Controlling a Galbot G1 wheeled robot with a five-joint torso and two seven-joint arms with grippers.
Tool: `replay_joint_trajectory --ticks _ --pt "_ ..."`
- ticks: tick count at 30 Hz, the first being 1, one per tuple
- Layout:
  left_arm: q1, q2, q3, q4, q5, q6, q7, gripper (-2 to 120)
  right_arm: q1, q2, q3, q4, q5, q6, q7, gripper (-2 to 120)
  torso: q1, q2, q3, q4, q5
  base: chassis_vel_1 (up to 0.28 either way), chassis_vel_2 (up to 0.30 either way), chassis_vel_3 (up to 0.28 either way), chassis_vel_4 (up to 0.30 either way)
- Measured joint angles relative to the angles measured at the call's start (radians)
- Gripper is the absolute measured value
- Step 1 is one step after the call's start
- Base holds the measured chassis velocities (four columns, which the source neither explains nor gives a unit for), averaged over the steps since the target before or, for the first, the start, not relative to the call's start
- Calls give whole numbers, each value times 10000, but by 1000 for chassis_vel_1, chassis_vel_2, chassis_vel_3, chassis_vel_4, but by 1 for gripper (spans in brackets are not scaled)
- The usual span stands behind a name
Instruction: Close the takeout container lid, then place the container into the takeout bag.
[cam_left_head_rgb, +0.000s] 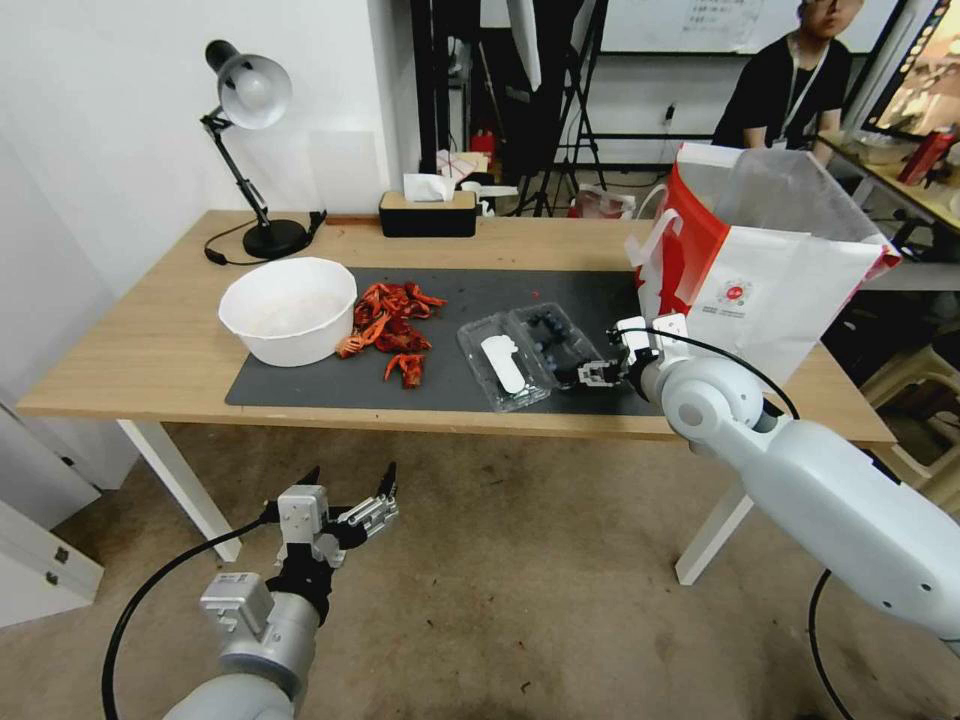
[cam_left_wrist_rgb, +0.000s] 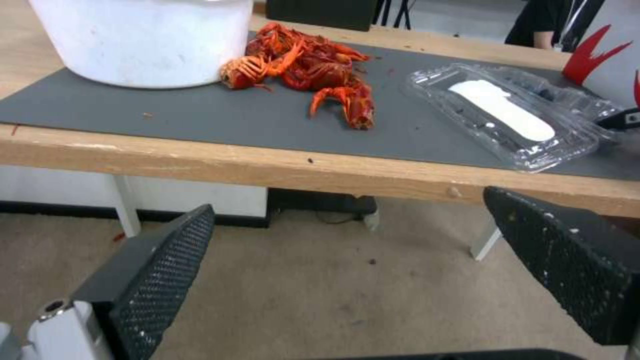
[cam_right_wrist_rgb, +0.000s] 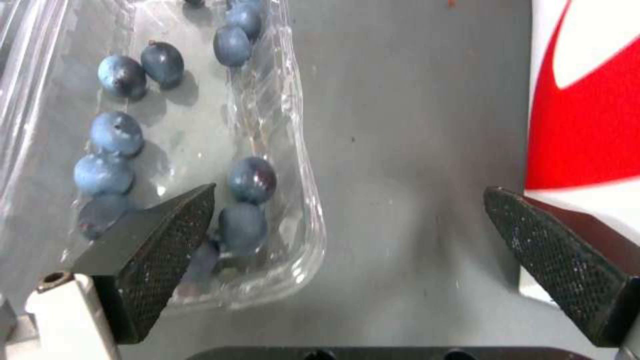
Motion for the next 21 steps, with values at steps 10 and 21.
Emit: replay_joint_trajectory --ticks 10,21 --pt "95 -34 85 -4 145 -145 -6 100 -216 -47 198 520 1292 0 1060 100 1 0 1 0 0 0 0 0 0" --pt "172 -73 72 -30 200 -212 -17 100 -395 -147 366 905 1919 0 1577 100 1 0 0 0 0 0 0 0 0"
